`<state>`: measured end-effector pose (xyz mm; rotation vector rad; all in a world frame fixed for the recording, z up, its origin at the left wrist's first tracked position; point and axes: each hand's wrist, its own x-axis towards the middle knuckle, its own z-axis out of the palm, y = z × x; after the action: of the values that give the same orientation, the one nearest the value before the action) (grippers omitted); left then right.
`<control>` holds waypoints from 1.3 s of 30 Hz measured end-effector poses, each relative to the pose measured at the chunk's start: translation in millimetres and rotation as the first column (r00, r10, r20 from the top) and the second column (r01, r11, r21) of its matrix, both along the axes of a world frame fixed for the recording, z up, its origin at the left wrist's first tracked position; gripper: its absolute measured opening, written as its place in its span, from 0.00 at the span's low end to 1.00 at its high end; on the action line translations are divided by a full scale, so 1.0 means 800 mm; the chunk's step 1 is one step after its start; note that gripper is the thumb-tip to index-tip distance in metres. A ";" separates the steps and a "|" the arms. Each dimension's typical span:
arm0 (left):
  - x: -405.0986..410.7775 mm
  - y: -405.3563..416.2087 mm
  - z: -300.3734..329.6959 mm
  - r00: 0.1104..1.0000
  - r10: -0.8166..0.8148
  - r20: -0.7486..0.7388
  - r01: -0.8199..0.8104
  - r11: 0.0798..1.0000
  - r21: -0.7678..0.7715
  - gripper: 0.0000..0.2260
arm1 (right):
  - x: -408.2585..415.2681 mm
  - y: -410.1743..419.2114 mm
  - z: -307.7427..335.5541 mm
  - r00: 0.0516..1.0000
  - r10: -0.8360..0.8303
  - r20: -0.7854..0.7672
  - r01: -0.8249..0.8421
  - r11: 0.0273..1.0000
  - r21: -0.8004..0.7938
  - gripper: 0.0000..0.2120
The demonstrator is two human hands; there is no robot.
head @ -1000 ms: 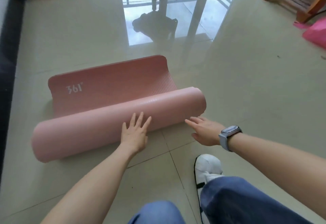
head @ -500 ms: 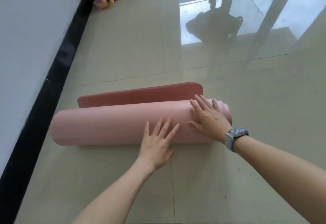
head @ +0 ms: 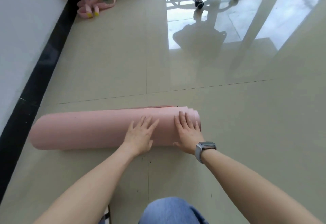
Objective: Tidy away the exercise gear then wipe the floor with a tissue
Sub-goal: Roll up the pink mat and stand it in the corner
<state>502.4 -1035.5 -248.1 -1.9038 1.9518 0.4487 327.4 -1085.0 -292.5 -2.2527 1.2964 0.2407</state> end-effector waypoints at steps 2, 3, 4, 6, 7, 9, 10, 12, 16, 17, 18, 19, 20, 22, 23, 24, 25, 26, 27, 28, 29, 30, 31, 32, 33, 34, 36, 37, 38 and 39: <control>-0.001 -0.014 -0.020 0.998 -0.057 0.028 0.055 0.998 0.043 0.39 | 0.003 -0.016 -0.005 0.995 -0.090 0.044 0.092 0.995 -0.034 0.45; 0.001 -0.023 -0.028 0.996 -0.077 0.042 0.075 0.996 0.045 0.42 | 0.002 -0.018 -0.011 0.977 -0.192 0.092 0.197 0.979 -0.049 0.45; 0.005 -0.034 -0.036 0.995 -0.083 0.050 0.082 0.996 0.028 0.45 | -0.002 -0.018 -0.016 0.936 -0.324 0.135 0.331 0.943 -0.038 0.46; 0.016 -0.056 -0.046 0.996 -0.081 0.043 0.082 0.996 -0.019 0.48 | -0.014 -0.013 -0.031 0.784 -0.589 0.195 0.569 0.808 0.150 0.49; 0.022 -0.068 -0.048 0.996 -0.079 0.030 0.081 0.996 -0.037 0.48 | -0.018 -0.011 -0.037 0.695 -0.681 0.232 0.618 0.730 0.292 0.51; 0.034 -0.092 -0.049 0.996 -0.091 0.005 0.092 0.995 -0.042 0.48 | -0.012 -0.014 -0.048 0.578 -0.759 0.301 0.618 0.647 0.446 0.50; 0.041 -0.101 -0.050 0.995 -0.099 -0.012 0.099 0.994 -0.035 0.48 | -0.006 -0.020 -0.051 0.525 -0.787 0.322 0.640 0.615 0.460 0.47; 0.053 -0.117 -0.050 0.993 -0.107 -0.053 0.107 0.994 -0.020 0.47 | 0.006 -0.038 -0.052 0.421 -0.844 0.333 0.690 0.536 0.487 0.40; 0.066 -0.136 -0.042 0.990 -0.069 -0.125 0.071 0.997 0.008 0.45 | 0.017 -0.065 -0.037 0.391 -0.856 0.338 0.698 0.515 0.498 0.39; 0.068 -0.139 -0.035 0.988 -0.046 -0.146 0.051 0.998 0.029 0.45 | 0.020 -0.068 -0.026 0.381 -0.860 0.338 0.705 0.508 0.496 0.38; 0.070 -0.142 -0.025 0.984 -0.011 -0.176 0.020 0.998 0.052 0.45 | 0.026 -0.070 -0.012 0.381 -0.861 0.338 0.722 0.505 0.474 0.37; 0.073 -0.144 -0.011 0.977 0.038 -0.211 -0.023 0.997 0.076 0.44 | 0.034 -0.070 0.007 0.396 -0.852 0.344 0.736 0.518 0.436 0.36; 0.079 -0.147 0.007 0.962 0.098 -0.253 -0.075 0.992 0.099 0.44 | 0.044 -0.071 0.029 0.419 -0.840 0.345 0.750 0.534 0.390 0.36; 0.096 -0.154 0.054 0.895 0.250 -0.370 -0.213 0.967 0.139 0.40 | 0.067 -0.077 0.078 0.496 -0.792 0.357 0.752 0.597 0.280 0.37; 0.107 -0.156 0.083 0.835 0.328 -0.443 -0.286 0.945 0.160 0.37 | 0.081 -0.079 0.106 0.534 -0.762 0.365 0.742 0.630 0.229 0.37; 0.116 -0.156 0.110 0.761 0.387 -0.521 -0.345 0.921 0.180 0.35 | 0.096 -0.080 0.132 0.564 -0.729 0.386 0.725 0.662 0.191 0.37; 0.128 -0.158 0.142 0.673 0.430 -0.602 -0.395 0.897 0.200 0.33 | 0.114 -0.083 0.165 0.591 -0.692 0.414 0.701 0.695 0.160 0.37; 0.141 -0.160 0.178 0.567 0.467 -0.679 -0.445 0.867 0.225 0.30 | 0.135 -0.086 0.200 0.618 -0.647 0.447 0.670 0.731 0.132 0.36; 0.153 -0.162 0.213 0.451 0.503 -0.737 -0.503 0.826 0.256 0.27 | 0.156 -0.087 0.233 0.645 -0.591 0.484 0.631 0.769 0.099 0.34; 0.165 -0.166 0.248 0.338 0.532 -0.776 -0.560 0.777 0.288 0.24 | 0.179 -0.087 0.263 0.668 -0.527 0.525 0.586 0.807 0.065 0.33; 0.180 -0.172 0.283 0.240 0.555 -0.796 -0.608 0.725 0.323 0.22 | 0.202 -0.087 0.291 0.689 -0.456 0.563 0.532 0.846 0.035 0.32; 0.195 -0.177 0.316 0.159 0.577 -0.801 -0.642 0.677 0.360 0.22 | 0.225 -0.087 0.318 0.703 -0.384 0.599 0.473 0.881 0.010 0.31; 0.212 -0.182 0.348 0.103 0.596 -0.796 -0.661 0.639 0.393 0.24 | 0.248 -0.085 0.344 0.710 -0.317 0.628 0.414 0.910 -0.008 0.28; 0.232 -0.185 0.376 0.070 0.617 -0.784 -0.671 0.610 0.421 0.26 | 0.272 -0.083 0.368 0.712 -0.260 0.652 0.360 0.933 -0.021 0.26; 0.254 -0.186 0.402 0.051 0.640 -0.767 -0.677 0.587 0.445 0.30 | 0.295 -0.081 0.391 0.712 -0.212 0.670 0.307 0.951 -0.025 0.25; 0.277 -0.185 0.424 0.048 0.664 -0.746 -0.680 0.569 0.462 0.33 | 0.317 -0.077 0.410 0.711 -0.173 0.682 0.255 0.967 -0.021 0.24; 0.325 -0.176 0.458 0.091 0.711 -0.698 -0.689 0.551 0.471 0.35 | 0.355 -0.068 0.444 0.696 -0.149 0.702 0.180 0.983 0.031 0.24; 0.347 -0.170 0.470 0.118 0.727 -0.676 -0.694 0.547 0.468 0.35 | 0.369 -0.061 0.457 0.681 -0.160 0.714 0.159 0.985 0.069 0.24; 0.367 -0.163 0.480 0.138 0.741 -0.657 -0.699 0.543 0.466 0.35 | 0.380 -0.054 0.467 0.664 -0.177 0.726 0.142 0.984 0.111 0.25; 0.383 -0.157 0.488 0.155 0.749 -0.644 -0.697 0.545 0.466 0.34 | 0.388 -0.049 0.477 0.650 -0.196 0.734 0.127 0.981 0.150 0.25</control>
<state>809.0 -1161.0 142.6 -2.8241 1.0410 1.9495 637.5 -1124.5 89.3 -1.8030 0.9722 -0.6417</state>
